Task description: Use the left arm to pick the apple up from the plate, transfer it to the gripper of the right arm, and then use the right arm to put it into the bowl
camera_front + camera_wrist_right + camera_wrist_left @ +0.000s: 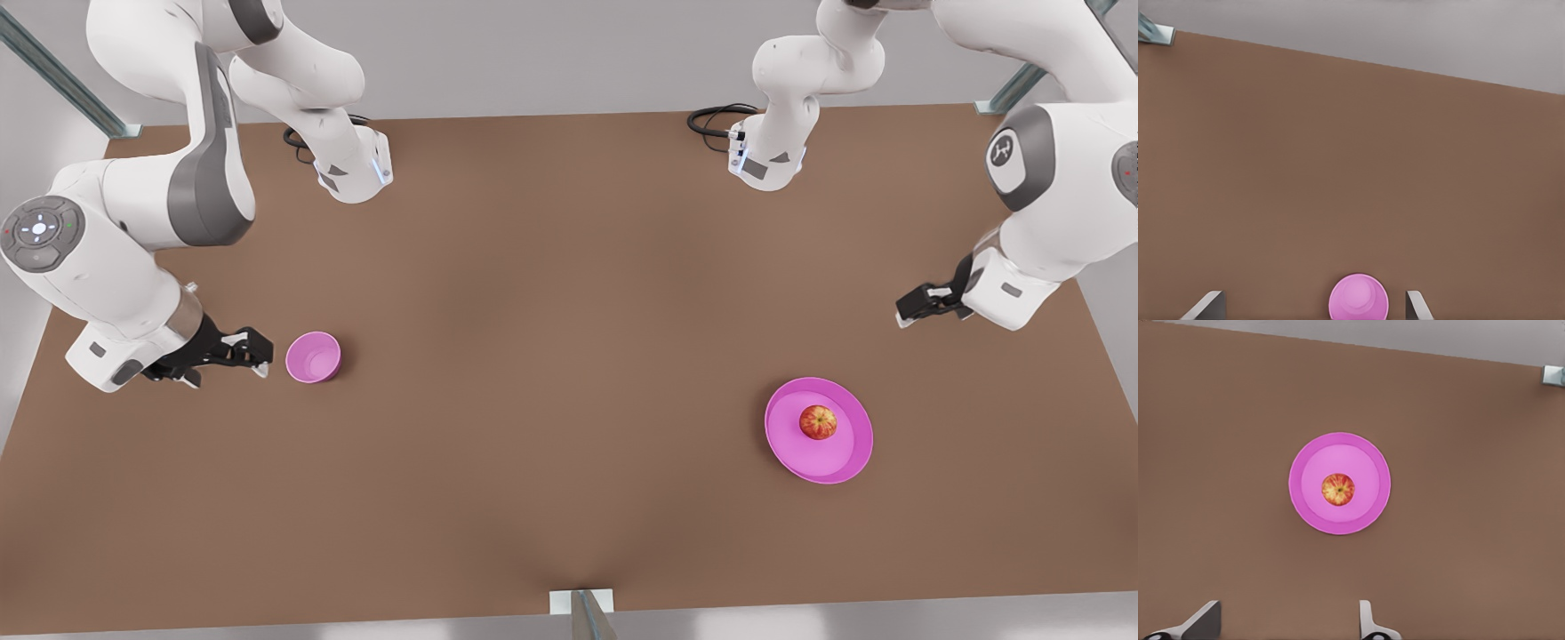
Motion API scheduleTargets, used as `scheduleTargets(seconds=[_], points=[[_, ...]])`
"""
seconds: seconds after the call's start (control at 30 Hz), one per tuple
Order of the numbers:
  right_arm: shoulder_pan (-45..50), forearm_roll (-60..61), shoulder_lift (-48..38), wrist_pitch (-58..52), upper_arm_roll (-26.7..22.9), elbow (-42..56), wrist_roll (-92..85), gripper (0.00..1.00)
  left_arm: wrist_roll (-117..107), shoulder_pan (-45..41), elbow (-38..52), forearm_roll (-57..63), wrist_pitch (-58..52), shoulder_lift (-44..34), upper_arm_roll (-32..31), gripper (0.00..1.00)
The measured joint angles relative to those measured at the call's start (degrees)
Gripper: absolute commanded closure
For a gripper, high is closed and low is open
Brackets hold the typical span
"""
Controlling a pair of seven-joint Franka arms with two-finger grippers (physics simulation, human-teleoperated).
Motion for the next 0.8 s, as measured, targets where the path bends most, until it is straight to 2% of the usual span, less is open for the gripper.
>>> scheduleTargets(seconds=[0.17,0.33,0.57,0.8], points=[[0.01,0.00,-0.01,0.21,-0.01,0.00,-0.14,0.00,1.81,-2.35,-0.12,-0.26,6.03,9.42,-0.26,0.00],[-0.03,0.00,0.00,0.30,-0.01,0.00,-0.24,0.00,2.39,-4.17,-0.94,-0.89,18.73,22.39,-0.28,0.00],[-0.04,0.00,0.00,0.35,-0.01,0.00,-0.37,0.00,1.66,-2.65,-10.00,-1.79,32.56,24.69,-0.19,0.00],[-0.08,0.00,0.01,0.36,0.01,0.00,-0.46,0.00,1.86,-1.79,-14.62,-1.67,39.38,25.01,0.00,0.00]])
